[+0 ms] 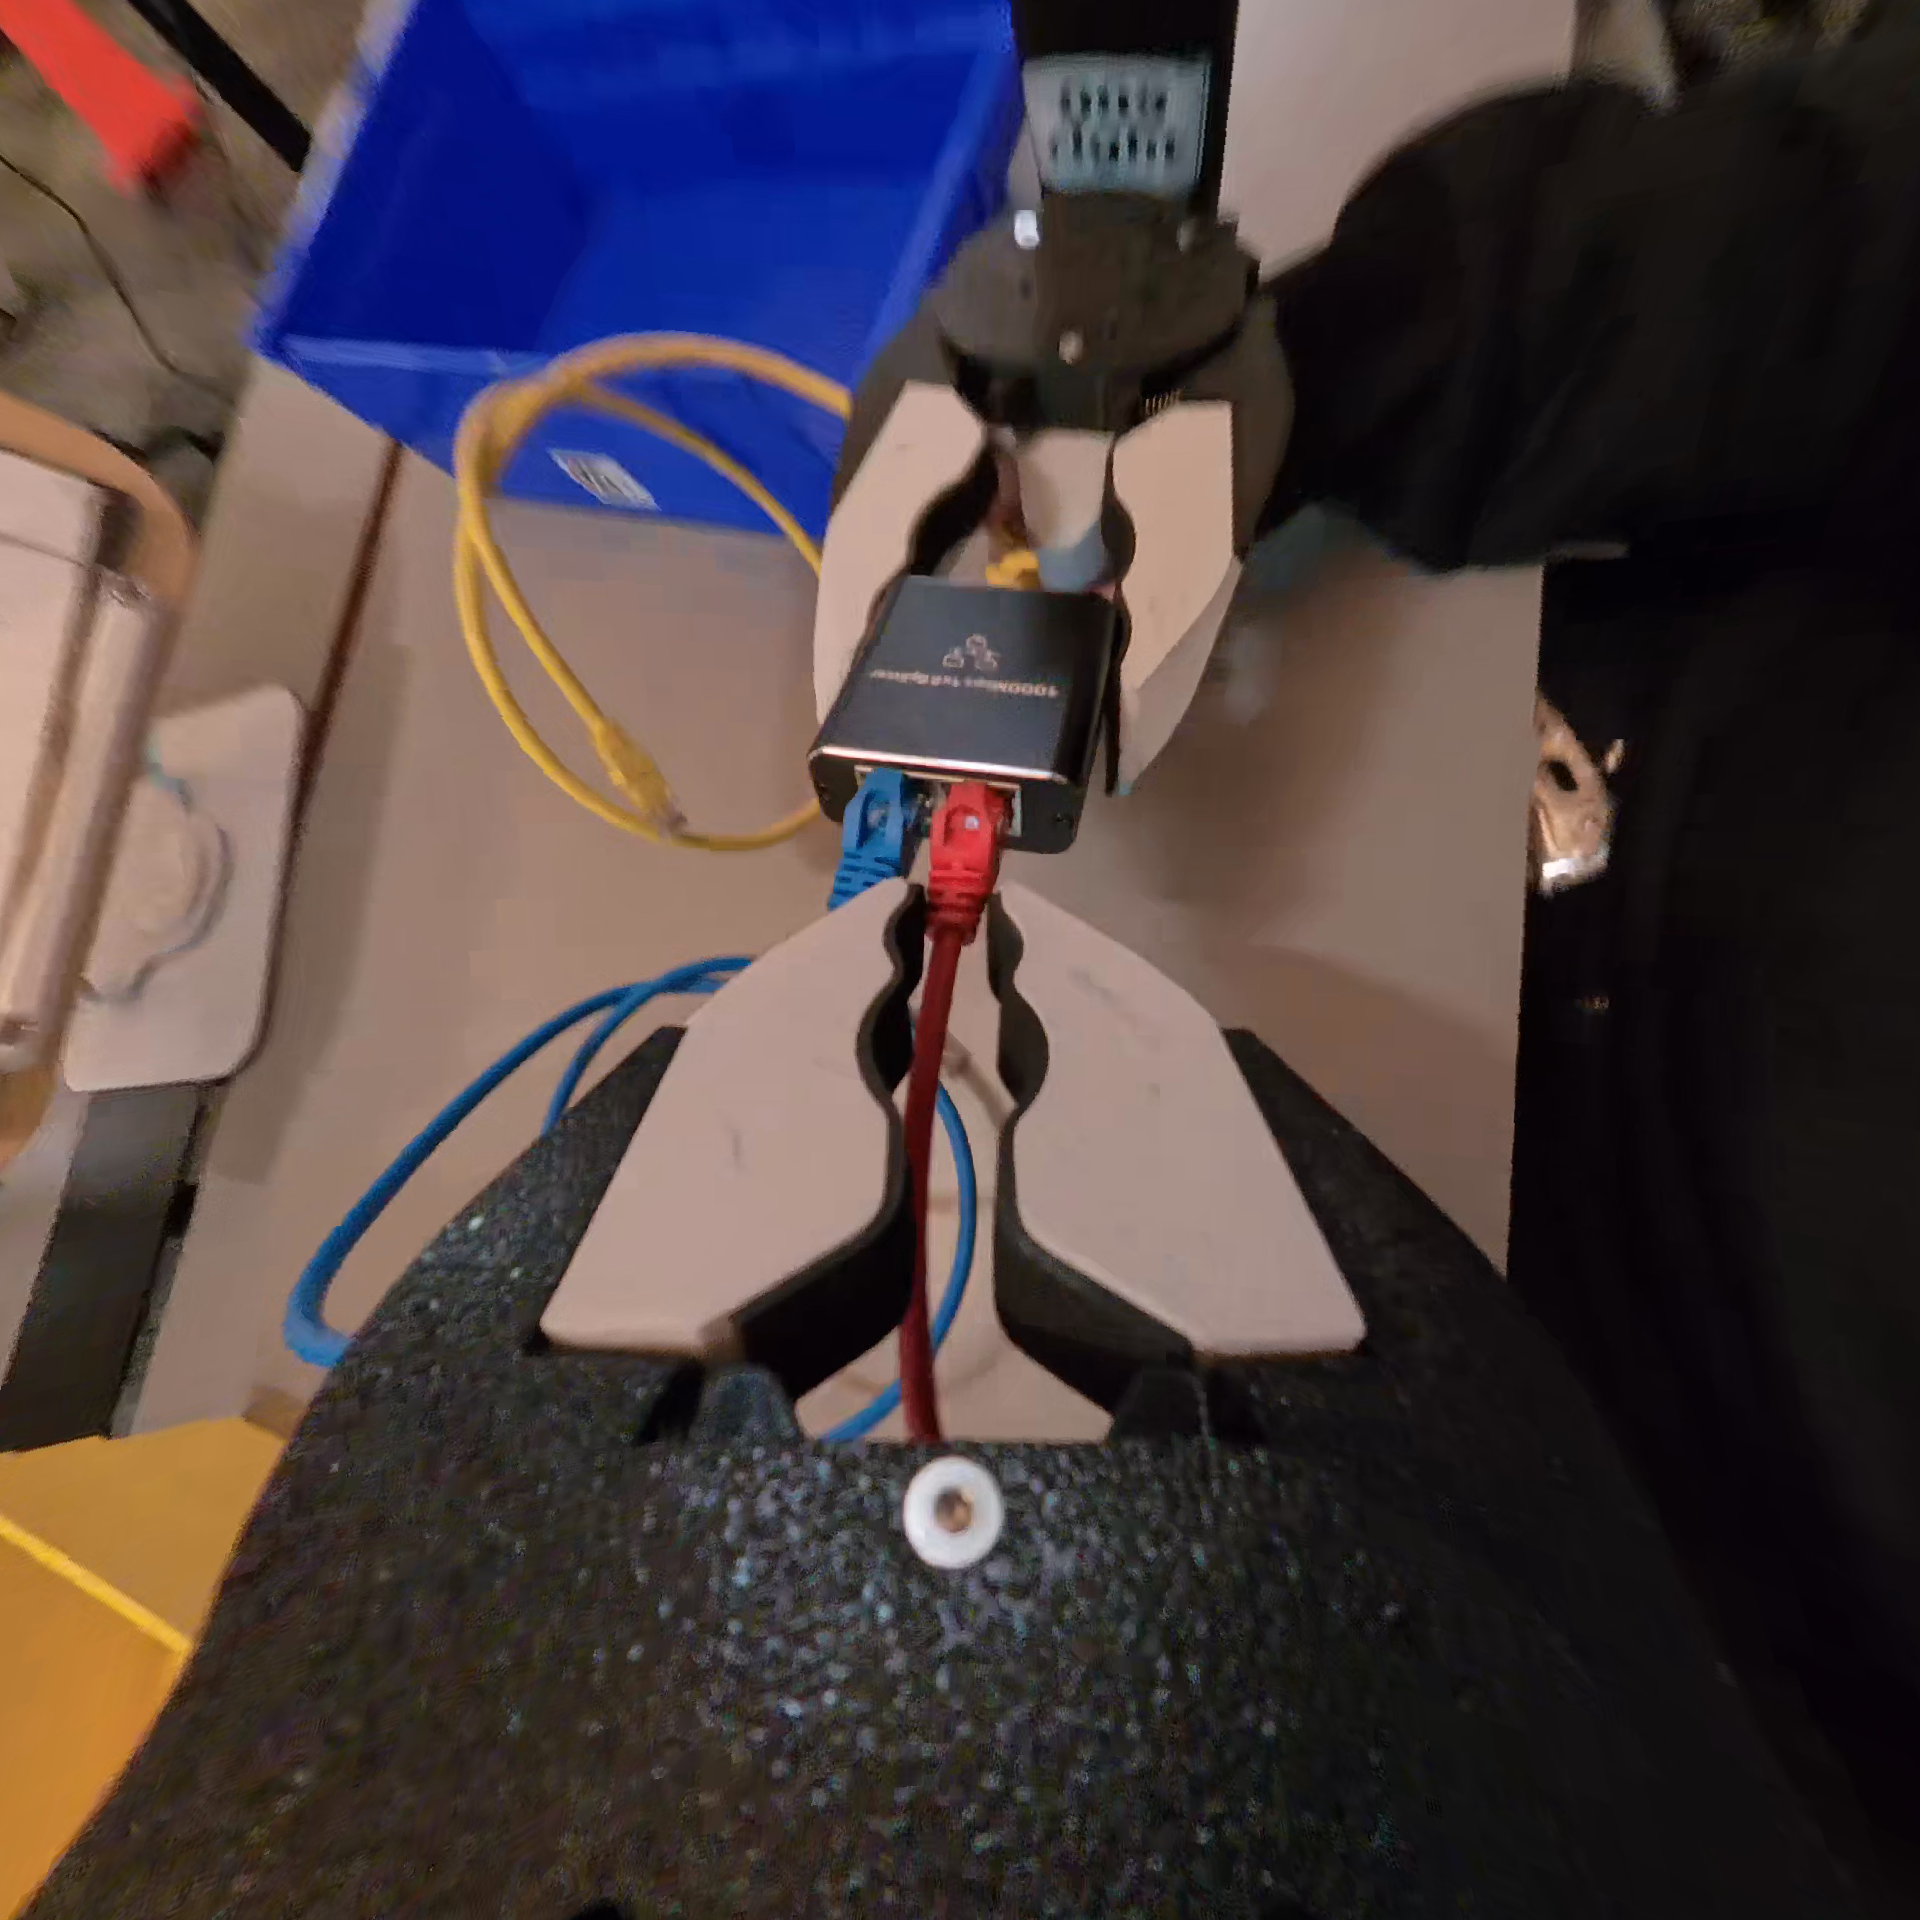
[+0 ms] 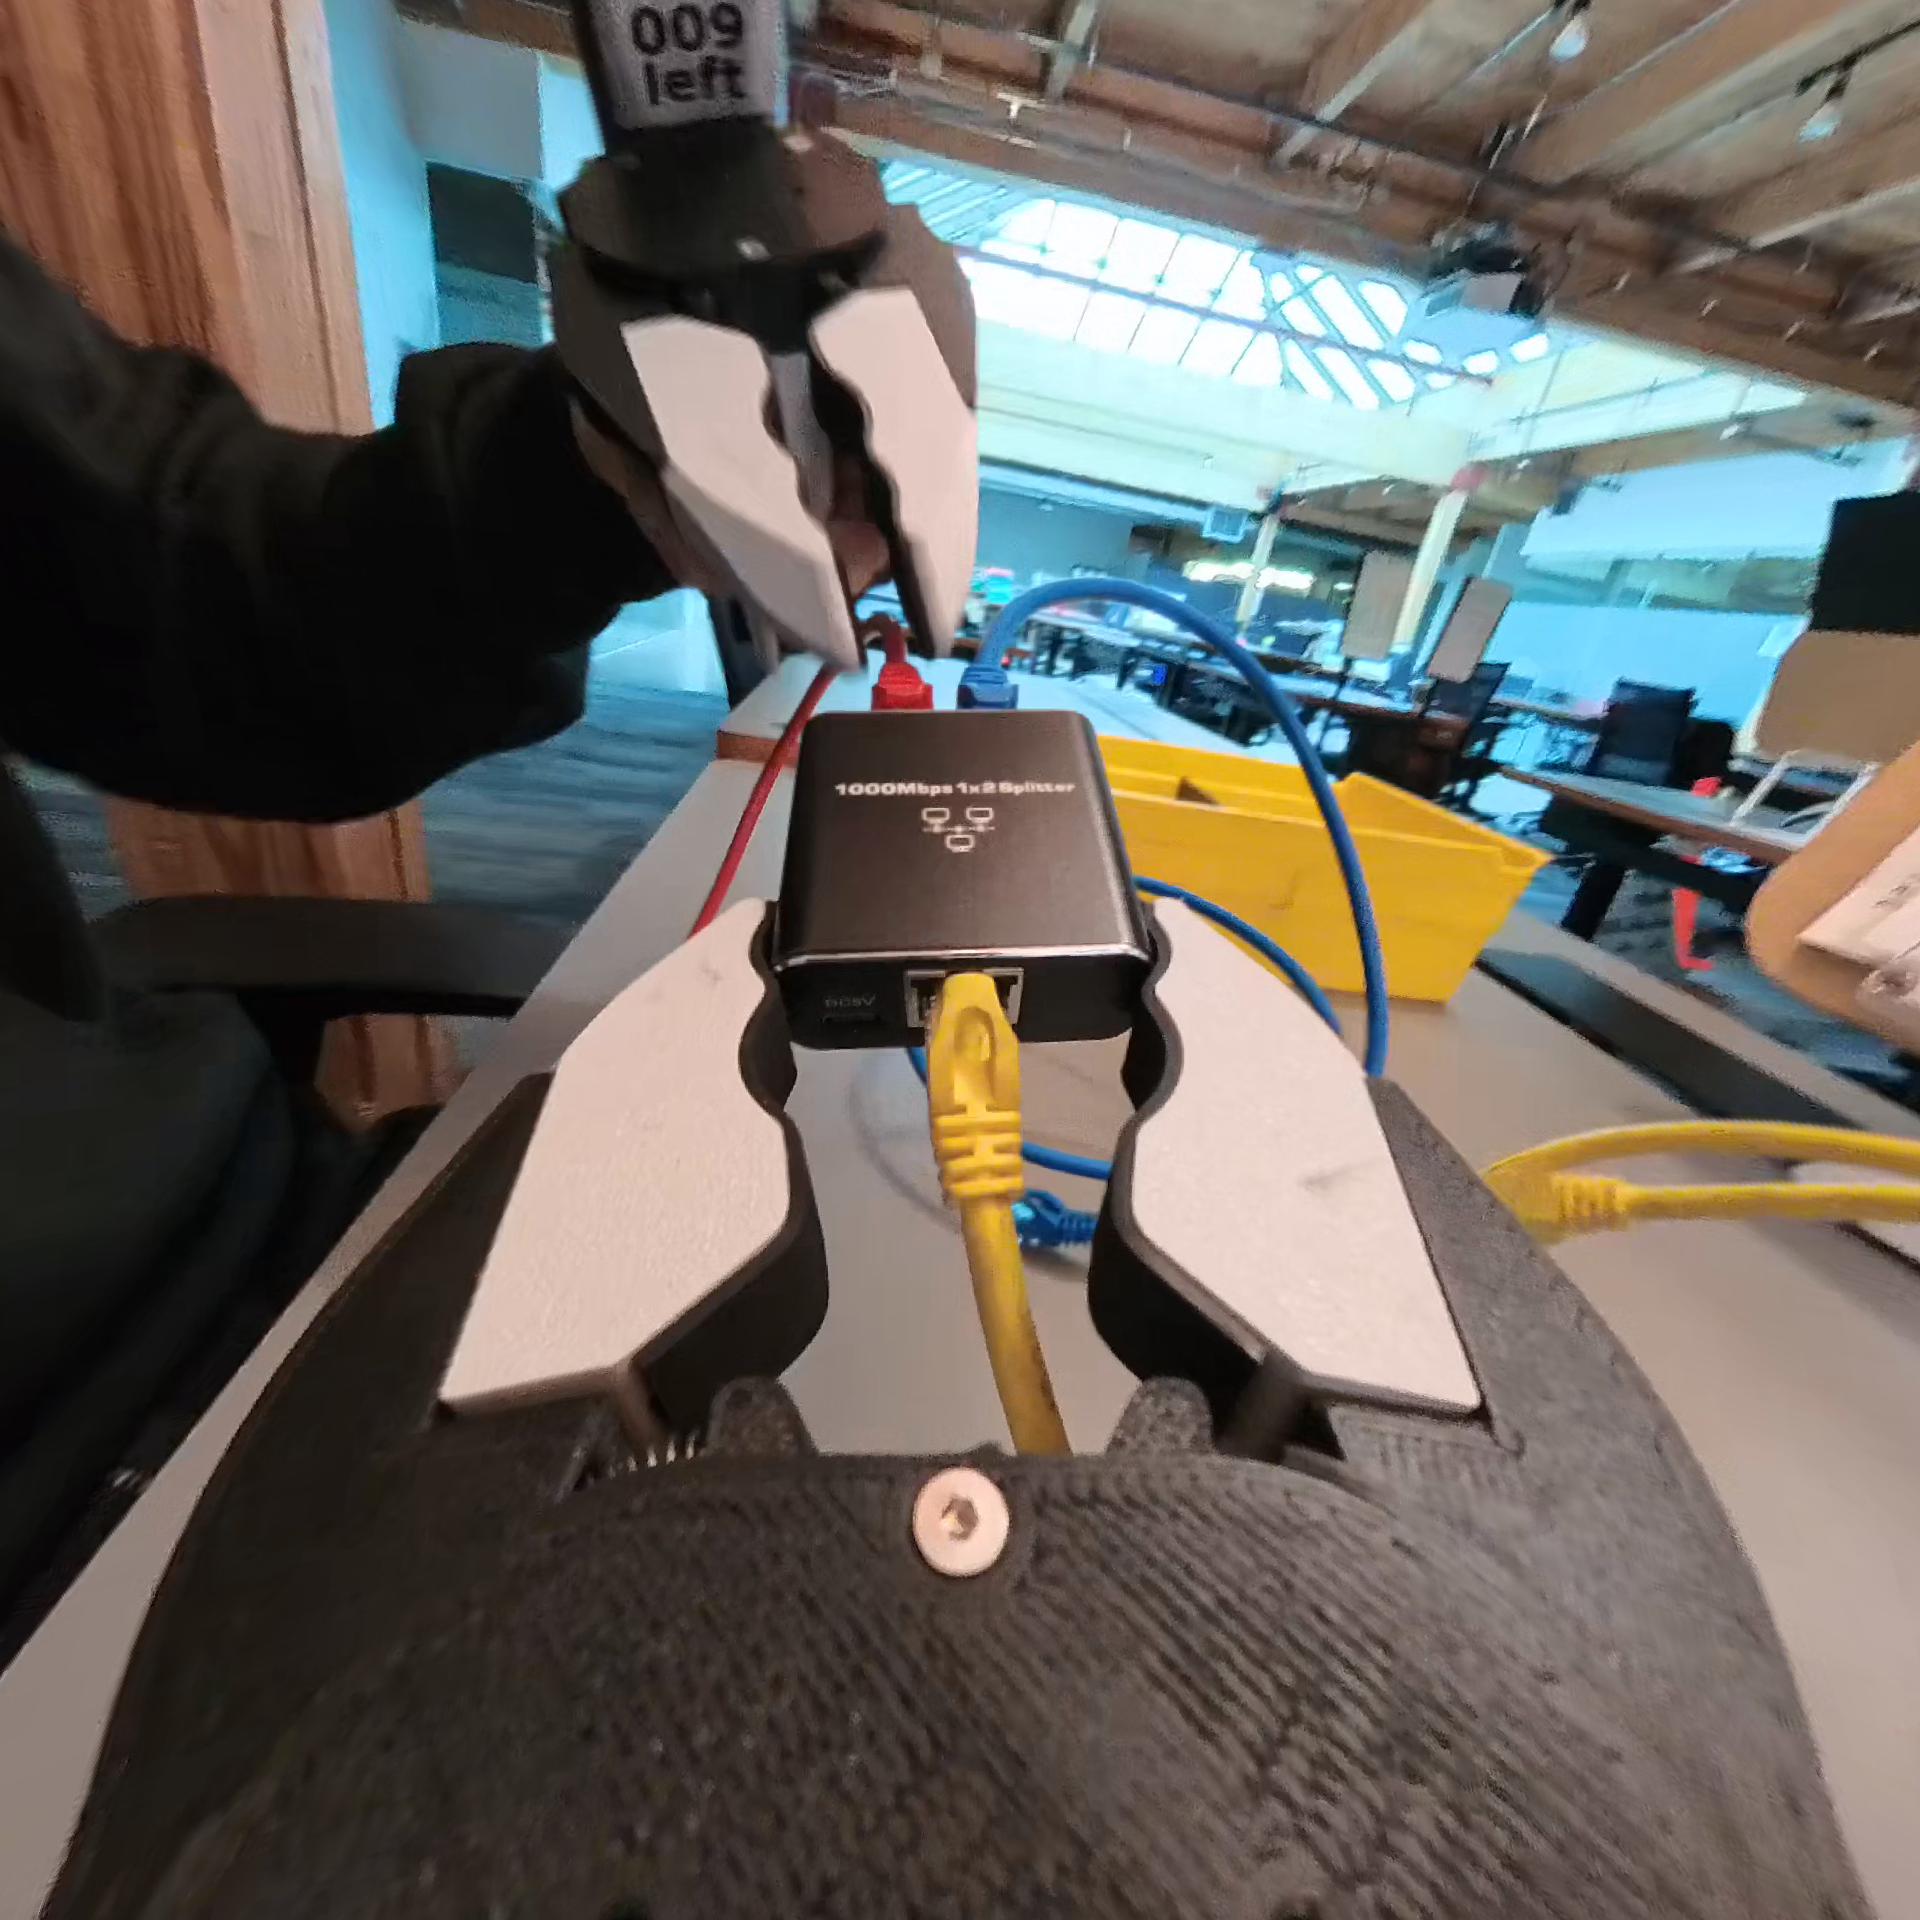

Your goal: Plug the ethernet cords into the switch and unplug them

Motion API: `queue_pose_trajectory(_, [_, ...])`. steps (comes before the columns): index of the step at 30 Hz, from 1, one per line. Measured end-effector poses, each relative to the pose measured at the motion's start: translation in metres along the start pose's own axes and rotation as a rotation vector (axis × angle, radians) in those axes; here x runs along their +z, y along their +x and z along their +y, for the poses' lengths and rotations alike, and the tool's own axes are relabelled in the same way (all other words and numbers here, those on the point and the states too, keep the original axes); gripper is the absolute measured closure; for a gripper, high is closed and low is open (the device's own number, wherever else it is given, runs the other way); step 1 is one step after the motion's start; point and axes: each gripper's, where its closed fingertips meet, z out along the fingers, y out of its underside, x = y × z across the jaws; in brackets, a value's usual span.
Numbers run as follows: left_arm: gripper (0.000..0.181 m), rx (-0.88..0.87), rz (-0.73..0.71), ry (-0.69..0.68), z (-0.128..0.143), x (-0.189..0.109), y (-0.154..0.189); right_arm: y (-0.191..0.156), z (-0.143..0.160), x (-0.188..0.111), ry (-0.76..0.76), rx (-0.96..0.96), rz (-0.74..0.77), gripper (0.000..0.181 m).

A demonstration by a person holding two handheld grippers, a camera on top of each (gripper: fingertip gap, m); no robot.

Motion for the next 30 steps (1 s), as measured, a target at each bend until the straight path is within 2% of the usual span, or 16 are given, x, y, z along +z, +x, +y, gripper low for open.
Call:
queue_pose_trajectory(2, [0.163, -0.027, -0.105, 0.168, -0.025, -0.028, -0.009, 0.001, -0.010, -0.001, 0.007, -0.038, 0.024, 0.119])
queue_pose_trajectory(3, [0.156, -0.041, -0.152, 0.262, -0.035, -0.048, -0.014, 0.002, -0.019, -0.002, 0.020, -0.062, 0.038, 0.119])
queue_pose_trajectory(5, [0.153, -0.086, -0.280, 0.453, -0.045, -0.094, -0.027, 0.000, -0.043, -0.007, 0.050, -0.113, 0.055, 0.119])
queue_pose_trajectory(8, [0.155, -0.187, -0.445, 0.677, -0.025, -0.150, -0.045, -0.002, -0.087, -0.013, 0.090, -0.217, 0.082, 0.119])
queue_pose_trajectory(10, [0.159, -0.268, -0.502, 0.714, 0.007, -0.161, -0.054, -0.002, -0.117, -0.018, 0.138, -0.270, 0.090, 0.119])
queue_pose_trajectory(15, [0.158, -0.418, -0.500, 0.549, 0.088, -0.130, -0.054, 0.002, -0.186, -0.023, 0.210, -0.331, 0.050, 0.119])
queue_pose_trajectory(20, [0.156, -0.527, -0.386, 0.511, 0.120, -0.090, -0.040, 0.041, -0.236, -0.052, 0.189, -0.406, 0.136, 0.119])
queue_pose_trajectory(27, [0.153, -0.508, -0.301, 0.415, 0.140, -0.053, -0.021, 0.115, -0.222, -0.133, -0.078, -0.524, 0.307, 0.119])
queue_pose_trajectory(30, [0.153, -0.499, -0.281, 0.391, 0.145, -0.045, -0.016, 0.150, -0.208, -0.170, -0.285, -0.551, 0.410, 0.119])
